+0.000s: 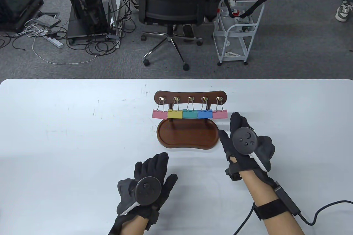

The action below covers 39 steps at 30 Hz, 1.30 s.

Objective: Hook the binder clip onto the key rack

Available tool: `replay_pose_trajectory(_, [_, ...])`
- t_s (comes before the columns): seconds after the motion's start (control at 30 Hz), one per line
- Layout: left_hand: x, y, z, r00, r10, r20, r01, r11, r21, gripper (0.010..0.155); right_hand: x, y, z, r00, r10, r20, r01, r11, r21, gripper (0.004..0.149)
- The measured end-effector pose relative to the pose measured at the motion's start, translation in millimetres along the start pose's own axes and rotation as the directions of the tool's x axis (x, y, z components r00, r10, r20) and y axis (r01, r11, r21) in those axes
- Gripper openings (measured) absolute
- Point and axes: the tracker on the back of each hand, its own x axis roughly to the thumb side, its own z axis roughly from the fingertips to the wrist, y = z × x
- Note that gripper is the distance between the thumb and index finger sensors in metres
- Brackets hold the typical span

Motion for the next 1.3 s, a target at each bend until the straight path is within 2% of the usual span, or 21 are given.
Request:
replay_pose_trajectory(0.2, [2.5, -1.0, 0.2, 1.000, -0.005, 0.010, 0.005, 1.000, -0.001, 0.079, 1.7, -0.4, 38.1, 0.998, -0.044, 0.051, 0.042, 0.998, 0.038, 0.078])
replay_pose_trajectory(0.47, [2.6, -1.9, 0.1, 1.000, -0.011, 0.008, 0.011, 1.000, -0.007, 0.079, 7.3, 20.4, 76.6, 0.996, -0.068, 0.062, 0.063, 0.995, 0.079, 0.074])
replay_pose_trajectory(0.73, [3.6, -3.0, -1.2, 1.000, -0.013, 0.010, 0.013, 1.000, -0.020, 0.079, 7.7, 29.1, 90.4, 0.997, 0.027, 0.074, -0.031, 0.998, 0.058, 0.073])
replay_pose_trajectory(1.3, [6.5, -3.4, 0.8, 1.000, -0.025, 0.012, 0.026, 0.999, -0.025, 0.079, 3.5, 28.2, 106.0, 0.994, -0.061, 0.093, 0.051, 0.993, 0.102, 0.073])
